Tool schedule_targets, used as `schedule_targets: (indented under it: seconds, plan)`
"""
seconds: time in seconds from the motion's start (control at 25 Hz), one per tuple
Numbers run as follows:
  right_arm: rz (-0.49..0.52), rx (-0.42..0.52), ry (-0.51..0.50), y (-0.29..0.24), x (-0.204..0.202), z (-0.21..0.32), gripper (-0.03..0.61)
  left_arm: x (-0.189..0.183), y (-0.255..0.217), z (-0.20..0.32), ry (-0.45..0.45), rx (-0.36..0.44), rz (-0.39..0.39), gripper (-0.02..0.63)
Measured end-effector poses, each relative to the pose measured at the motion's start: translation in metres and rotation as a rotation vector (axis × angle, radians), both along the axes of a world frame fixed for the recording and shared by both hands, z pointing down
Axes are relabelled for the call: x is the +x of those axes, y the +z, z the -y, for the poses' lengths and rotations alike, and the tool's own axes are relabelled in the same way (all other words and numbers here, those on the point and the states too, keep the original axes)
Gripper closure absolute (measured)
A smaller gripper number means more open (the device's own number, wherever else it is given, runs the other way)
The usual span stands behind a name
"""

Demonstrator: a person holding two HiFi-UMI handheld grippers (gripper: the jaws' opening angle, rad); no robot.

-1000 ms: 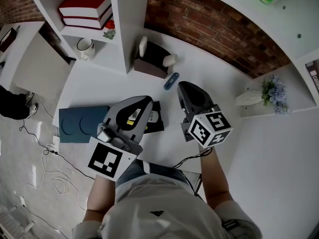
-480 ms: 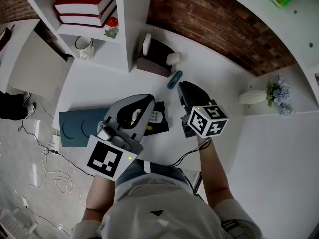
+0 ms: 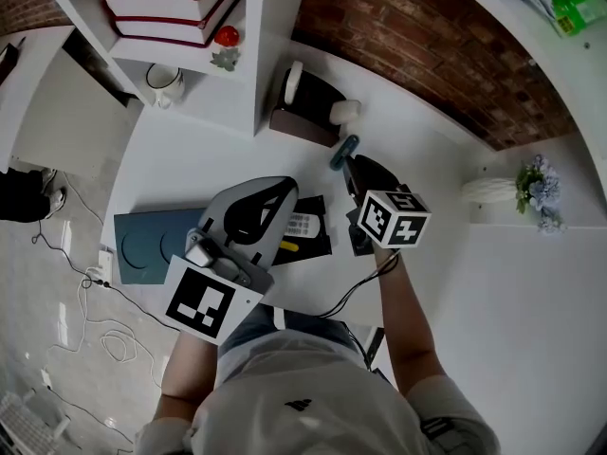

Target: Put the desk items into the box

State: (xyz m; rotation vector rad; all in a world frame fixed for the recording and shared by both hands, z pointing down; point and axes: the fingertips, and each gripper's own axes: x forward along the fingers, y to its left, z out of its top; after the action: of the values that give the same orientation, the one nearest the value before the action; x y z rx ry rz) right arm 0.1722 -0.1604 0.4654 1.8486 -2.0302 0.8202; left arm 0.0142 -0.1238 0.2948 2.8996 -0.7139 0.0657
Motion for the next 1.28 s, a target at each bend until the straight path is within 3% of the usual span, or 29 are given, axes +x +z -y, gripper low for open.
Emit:
schedule_targets:
  seconds: [0.84,1.28]
  plan:
    - [0.017,-0.222,0.181,0.086,0.02,0.016,0.434,-0.026,0.018,0.033,-0.042,-0.04,0.011,0.601]
    - [0.019,-0.261,0.233,0.103,0.022,0.027,0.411,-0.037,0.024,0.044,-0.063,-0.051,0.023,0.601]
